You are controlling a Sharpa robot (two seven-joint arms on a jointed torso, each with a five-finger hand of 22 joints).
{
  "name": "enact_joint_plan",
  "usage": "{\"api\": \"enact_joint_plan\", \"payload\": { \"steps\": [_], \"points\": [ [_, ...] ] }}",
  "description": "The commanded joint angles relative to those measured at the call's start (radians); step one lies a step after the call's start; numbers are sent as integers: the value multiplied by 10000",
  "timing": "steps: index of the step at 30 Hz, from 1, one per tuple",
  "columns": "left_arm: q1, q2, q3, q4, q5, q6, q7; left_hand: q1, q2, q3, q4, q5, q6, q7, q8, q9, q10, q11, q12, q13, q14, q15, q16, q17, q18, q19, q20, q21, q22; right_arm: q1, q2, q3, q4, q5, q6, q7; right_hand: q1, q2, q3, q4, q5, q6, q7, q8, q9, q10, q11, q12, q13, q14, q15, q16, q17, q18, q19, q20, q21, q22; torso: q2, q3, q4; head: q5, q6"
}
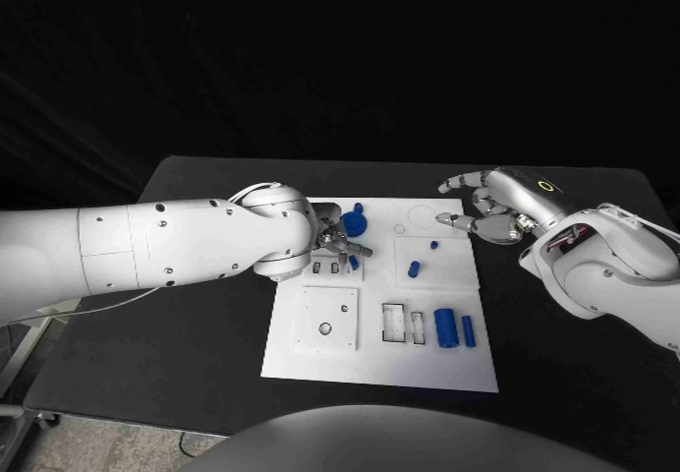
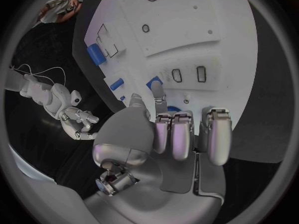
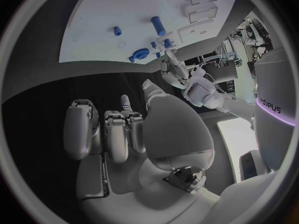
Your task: Assemble the parts on the task board
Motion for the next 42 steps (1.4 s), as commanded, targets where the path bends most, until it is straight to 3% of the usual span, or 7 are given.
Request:
{"api": "enact_joint_plan", "payload": {
  "steps": [1,9,23,30,35,42],
  "points": [
    [-44,49,1,-22,80,-37,-33,169,3,48,-37,91,59,34,-107,41,1029,-51,21,2601,1050,-41,24,2632,-135,998,-94,-1,2580,-18,8,-3,-11,-69,200,-55,-25,101,9,-52,52,81,-6,55,-13,1067,65,39,2635,1045,64,33,2629,-8,5,62,-47,1839,-6,3,-1,16,1],
    [-138,125,0,-200,6,-37,-34,390,20,130,-55,415,43,57,-346,185,1029,-29,21,2601,1050,-22,24,2632,-100,874,-82,-58,2466,-61,7,-7,-29,-63,239,-59,-26,104,9,-52,58,83,-6,54,-15,1067,65,39,2635,1045,64,33,2629,-5,0,62,-60,1835,-10,1,1,14,1],
    [-213,176,0,-325,-42,-54,-20,535,22,185,-55,610,-38,95,-561,280,1029,0,21,2601,1050,1,24,2632,-69,764,-65,-111,2364,-103,-2,-9,-40,-34,310,-66,-27,107,9,-53,67,86,-5,53,-18,1067,65,39,2635,1045,64,33,2629,-4,-2,62,-66,1834,-17,1,4,22,1],
    [-271,213,1,-361,-26,-40,-7,663,0,226,-76,722,-92,127,-731,342,1029,29,21,2601,1050,28,24,2632,-58,722,-44,-134,2327,-129,-6,-10,-45,-21,343,-84,-23,115,12,-57,82,93,-4,52,-23,1067,66,39,2635,1045,63,33,2629,4,-17,63,-105,1822,-22,3,8,-40,1],
    [-289,246,2,-386,-16,-43,1,837,-31,289,-120,938,-65,132,-861,428,1029,41,21,2601,1050,42,24,2632,-56,718,-27,-140,2323,-147,-1,-10,-63,-3,371,-88,-4,127,21,-74,108,104,1,48,-33,1067,68,39,2635,1045,65,33,2629,15,-36,64,-155,1808,-22,8,13,-53,1],
    [-309,278,2,-431,-2,-78,20,1172,-109,426,-180,1490,-106,160,-1167,590,1029,63,21,2601,1050,63,24,2632,-26,612,-3,-201,2230,-180,21,-10,-97,29,395,-81,49,146,41,-126,163,126,10,34,-62,1067,75,39,2635,1021,70,-58,2569,43,-91,68,-291,1769,-21,6,9,-61,1]
  ]
}}
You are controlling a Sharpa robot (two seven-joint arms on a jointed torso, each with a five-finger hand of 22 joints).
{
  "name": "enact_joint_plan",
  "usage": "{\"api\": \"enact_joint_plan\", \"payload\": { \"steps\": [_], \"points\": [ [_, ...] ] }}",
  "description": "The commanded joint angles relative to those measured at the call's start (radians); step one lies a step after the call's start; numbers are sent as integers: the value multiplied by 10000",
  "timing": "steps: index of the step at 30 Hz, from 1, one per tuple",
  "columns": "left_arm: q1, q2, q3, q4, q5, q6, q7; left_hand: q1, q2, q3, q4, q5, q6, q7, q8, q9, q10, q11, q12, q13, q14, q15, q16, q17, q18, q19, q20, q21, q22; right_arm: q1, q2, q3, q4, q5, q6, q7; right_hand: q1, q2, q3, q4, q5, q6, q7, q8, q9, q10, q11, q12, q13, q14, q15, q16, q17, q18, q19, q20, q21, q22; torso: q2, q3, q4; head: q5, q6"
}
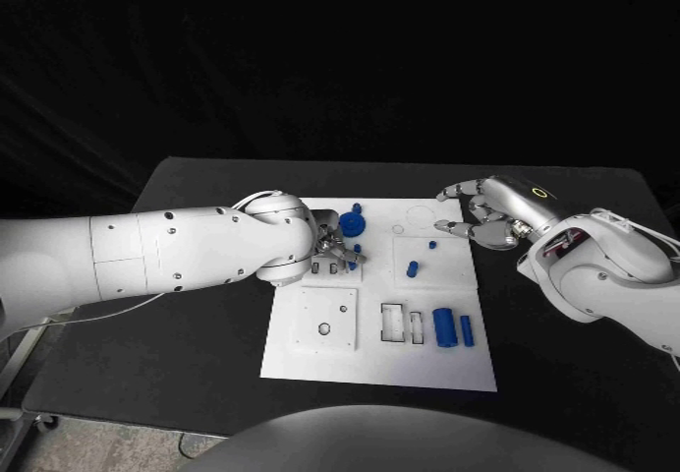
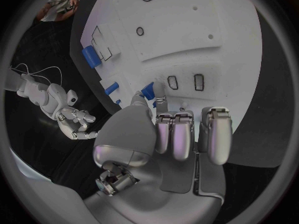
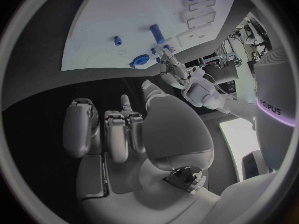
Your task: Assemble the parts on the task board
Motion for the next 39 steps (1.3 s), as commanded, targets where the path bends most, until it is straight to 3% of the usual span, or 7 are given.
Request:
{"api": "enact_joint_plan", "payload": {
  "steps": [1,10,24,29,39],
  "points": [
    [-15,31,1,-8,3,-62,43,204,-8,88,3,142,-57,99,-124,45,1100,-7,-32,2600,1051,66,24,2634,-22,598,1,-54,2219,-19,8,0,-11,-10,144,-23,13,109,-13,-73,68,57,7,33,-18,1067,75,39,2628,1020,71,-60,2572,44,-54,31,-65,1772,0,-2,3,-2,1],
    [-28,-5,2,18,53,-213,91,621,-134,295,-10,983,-201,142,-441,292,1100,38,-32,2600,1051,111,24,2634,-13,569,46,-80,2199,-51,-17,-2,-13,45,155,-19,60,140,13,-122,171,82,16,15,-54,1067,81,39,2628,1007,76,-108,2541,59,-86,36,-140,1751,-4,-2,7,3,1],
    [-31,-215,0,160,170,-153,158,890,-225,491,72,1506,-272,152,-575,553,1100,50,-32,2600,1051,130,24,2634,5,506,68,-122,2152,-88,-28,-5,-66,271,214,-29,79,257,77,-141,402,120,34,-22,-121,1067,94,39,2628,981,85,-205,2477,87,-143,45,-282,1711,-6,-6,-3,41,1],
    [-31,-310,-2,193,176,-150,166,1069,-310,660,135,2063,-317,157,-666,718,1100,57,-32,2600,1051,138,24,2634,21,451,76,-160,2110,-107,-21,-6,-91,309,243,-31,75,288,92,-136,441,127,36,-32,-136,1067,97,39,2628,967,88,-254,2445,102,-171,47,-355,1691,-9,-3,6,57,1],
    [-33,-504,-7,270,233,-162,196,1485,-537,958,86,2455,-390,159,-841,885,1100,56,-32,2600,1051,138,24,2634,38,392,80,-204,2067,-158,-11,-8,-147,379,267,-23,75,301,100,-135,458,128,39,-37,-144,1067,99,39,2628,954,89,-302,2413,120,-205,49,-444,1667,-5,-3,-2,108,1]
  ]
}}
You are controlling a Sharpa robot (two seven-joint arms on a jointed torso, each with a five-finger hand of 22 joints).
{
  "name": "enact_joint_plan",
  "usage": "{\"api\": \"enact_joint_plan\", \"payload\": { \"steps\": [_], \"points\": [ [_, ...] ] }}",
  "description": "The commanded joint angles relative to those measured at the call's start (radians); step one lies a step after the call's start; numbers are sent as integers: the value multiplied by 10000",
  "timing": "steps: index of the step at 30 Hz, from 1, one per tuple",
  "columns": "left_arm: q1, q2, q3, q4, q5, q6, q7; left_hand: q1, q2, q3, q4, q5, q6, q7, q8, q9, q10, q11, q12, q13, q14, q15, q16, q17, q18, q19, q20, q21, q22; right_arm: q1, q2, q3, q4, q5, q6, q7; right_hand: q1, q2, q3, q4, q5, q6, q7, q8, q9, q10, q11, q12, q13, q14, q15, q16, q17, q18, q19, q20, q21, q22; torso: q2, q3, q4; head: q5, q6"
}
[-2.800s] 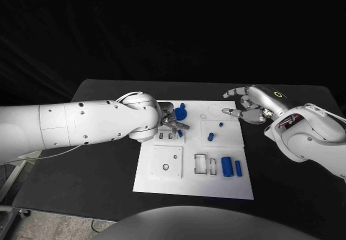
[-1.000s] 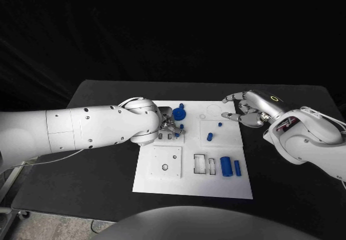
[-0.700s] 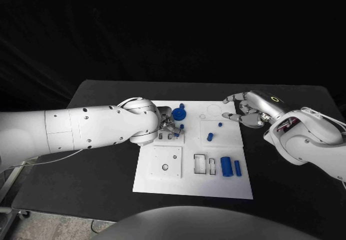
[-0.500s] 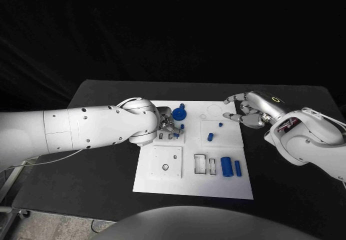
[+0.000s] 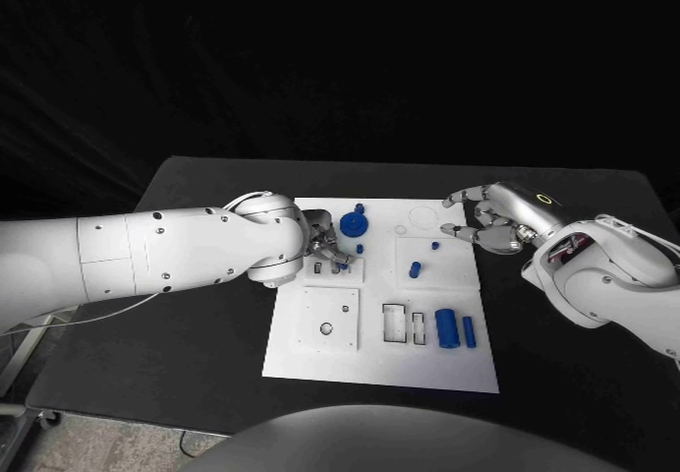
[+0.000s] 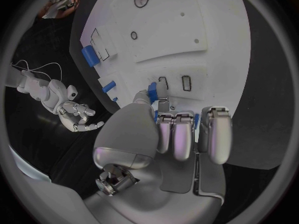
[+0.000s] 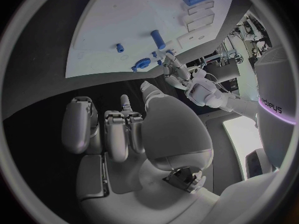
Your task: Assemble the parts on the task board
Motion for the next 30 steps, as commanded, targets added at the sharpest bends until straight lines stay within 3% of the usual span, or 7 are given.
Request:
{"api": "enact_joint_plan", "payload": {
  "steps": [1,18,30],
  "points": [
    [-3,-32,-1,52,110,-29,130,281,31,107,-1,66,-86,-5,-55,36,1112,8,-18,2601,1066,48,24,2635,37,394,79,-47,2065,-29,12,-2,-18,61,138,-10,10,130,32,-11,68,92,3,-37,-11,1032,64,39,2632,954,89,-31,2409,119,-61,-21,-52,1662,4,1,1,16,1],
    [-22,-502,-15,286,69,-332,142,381,-25,241,57,91,-121,29,-185,55,1112,21,-18,2601,1066,52,24,2635,43,371,83,-66,2049,-85,18,-4,-68,92,144,-7,27,136,48,-29,99,96,10,-53,-34,1032,71,39,2632,935,96,-96,2366,140,-105,-16,-162,1631,-3,-1,1,87,1],
    [-215,-487,-18,282,-105,-499,151,377,-26,256,76,82,-125,34,-206,54,1112,26,-18,2601,1066,55,24,2635,44,369,85,-68,2048,-114,8,-5,-80,94,143,-8,46,135,61,-49,119,102,15,-62,-50,1032,74,39,2632,932,100,-104,2361,144,-117,-12,-187,1625,0,0,3,86,1]
  ]
}}
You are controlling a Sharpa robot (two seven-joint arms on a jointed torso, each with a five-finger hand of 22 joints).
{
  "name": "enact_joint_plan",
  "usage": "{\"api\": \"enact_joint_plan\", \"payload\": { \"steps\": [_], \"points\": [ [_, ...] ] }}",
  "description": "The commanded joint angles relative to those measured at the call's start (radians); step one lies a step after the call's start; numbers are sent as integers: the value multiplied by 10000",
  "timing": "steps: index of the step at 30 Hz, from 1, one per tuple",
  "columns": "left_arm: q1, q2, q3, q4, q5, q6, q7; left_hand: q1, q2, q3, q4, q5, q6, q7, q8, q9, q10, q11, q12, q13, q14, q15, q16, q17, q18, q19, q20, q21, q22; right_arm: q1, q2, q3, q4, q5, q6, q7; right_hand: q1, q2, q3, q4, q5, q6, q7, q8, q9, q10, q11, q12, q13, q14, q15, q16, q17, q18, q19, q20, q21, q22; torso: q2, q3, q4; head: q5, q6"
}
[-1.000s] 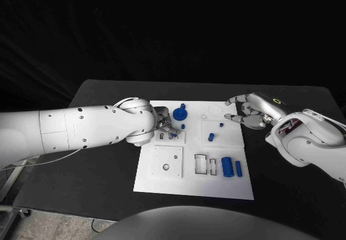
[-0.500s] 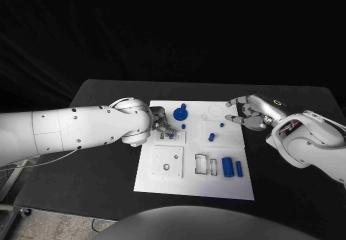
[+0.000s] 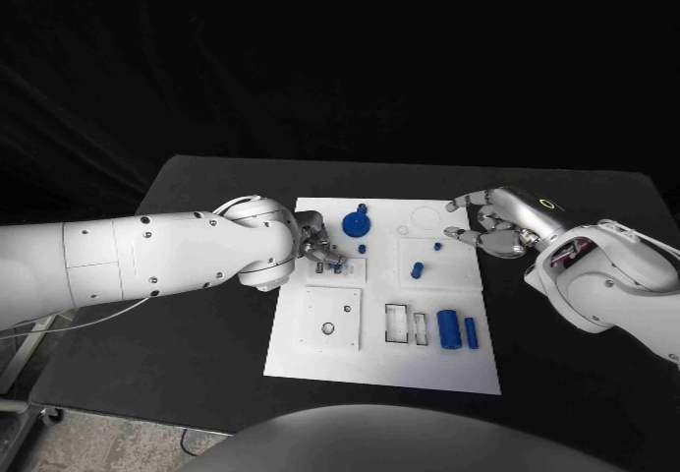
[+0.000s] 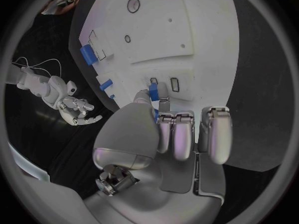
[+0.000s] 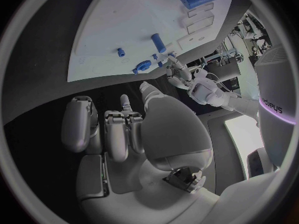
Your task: Assemble the parts on the task board
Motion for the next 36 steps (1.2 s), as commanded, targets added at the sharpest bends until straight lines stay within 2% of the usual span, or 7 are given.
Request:
{"api": "enact_joint_plan", "payload": {
  "steps": [1,12,26,36],
  "points": [
    [-72,19,-19,10,-116,-98,71,190,95,56,26,20,-54,1,-46,9,1136,4,-43,2601,1086,36,24,2629,46,360,86,-74,2042,-14,-10,-1,-2,-16,105,-11,9,96,35,-24,33,68,-20,-64,-17,1032,75,39,2633,932,101,-66,2364,143,-47,-12,-56,1628,5,0,9,-9,1],
    [-149,-7,-20,59,-130,-133,62,204,111,96,38,19,-52,4,-73,10,1136,7,-43,2601,1086,39,24,2629,46,361,88,-75,2044,-26,-11,-2,-10,-16,146,-46,56,97,73,-73,144,80,-11,-88,-55,1032,82,39,2633,927,106,-82,2353,146,-57,-5,-77,1625,3,2,7,4,1],
    [-161,-198,-21,284,-136,-136,52,264,85,191,36,102,-31,6,-132,22,1136,9,-43,2601,1086,43,24,2629,48,355,93,-82,2040,-44,-25,-4,-22,-15,198,-80,85,105,108,-105,264,90,-6,-107,-86,1032,85,39,2633,924,109,-91,2347,150,-67,-1,-104,1619,-2,-5,20,33,1],
    [-163,-212,-23,324,-138,-140,54,277,49,242,46,182,-19,12,-173,31,1136,13,-43,2601,1086,46,24,2629,52,345,97,-91,2032,-73,-16,-7,-34,-13,230,-97,97,109,124,-118,315,94,-3,-115,-99,1032,86,39,2633,921,110,-101,2340,153,-71,0,-119,1615,-1,-13,1,74,1]
  ]
}}
